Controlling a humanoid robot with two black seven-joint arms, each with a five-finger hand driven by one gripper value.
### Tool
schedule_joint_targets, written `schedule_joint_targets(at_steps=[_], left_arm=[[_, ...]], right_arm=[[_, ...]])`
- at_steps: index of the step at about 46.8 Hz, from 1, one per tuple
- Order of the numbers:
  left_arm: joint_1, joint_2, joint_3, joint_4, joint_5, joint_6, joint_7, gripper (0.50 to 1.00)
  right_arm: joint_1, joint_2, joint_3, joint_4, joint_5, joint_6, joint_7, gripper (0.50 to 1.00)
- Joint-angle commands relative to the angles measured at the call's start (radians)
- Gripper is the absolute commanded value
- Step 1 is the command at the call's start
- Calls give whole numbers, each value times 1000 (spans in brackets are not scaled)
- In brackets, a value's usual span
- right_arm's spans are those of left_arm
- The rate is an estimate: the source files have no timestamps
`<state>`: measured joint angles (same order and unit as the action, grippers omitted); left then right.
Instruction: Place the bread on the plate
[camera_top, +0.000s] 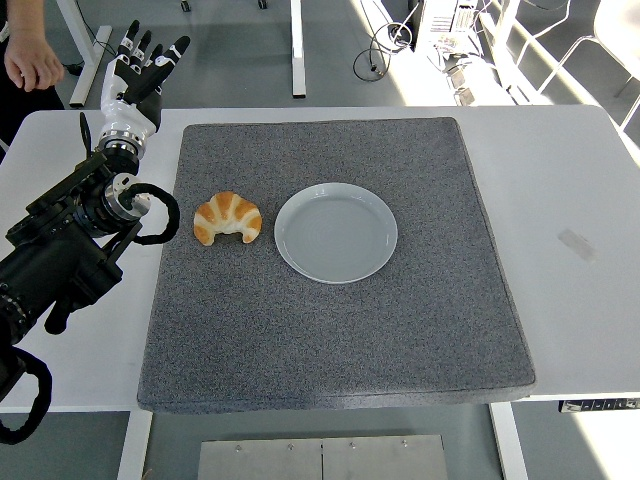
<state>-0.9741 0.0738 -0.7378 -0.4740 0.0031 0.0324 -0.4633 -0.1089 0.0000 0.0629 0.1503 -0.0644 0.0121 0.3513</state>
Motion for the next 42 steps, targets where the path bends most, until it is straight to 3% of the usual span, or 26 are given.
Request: schedule_joint_targets(at_steps=[1, 35, 42], left_arm=[[0, -2, 0, 0, 0, -3, 0, 992], [0, 4, -2, 0, -6, -3, 5, 990], [2, 8, -5, 0, -12, -26, 9, 992]], right_arm=[[0, 0, 0, 0, 0, 0, 0, 1000], [0, 0, 0, 0, 0, 0, 0, 1000], [0, 0, 0, 0, 0, 0, 0, 1000]])
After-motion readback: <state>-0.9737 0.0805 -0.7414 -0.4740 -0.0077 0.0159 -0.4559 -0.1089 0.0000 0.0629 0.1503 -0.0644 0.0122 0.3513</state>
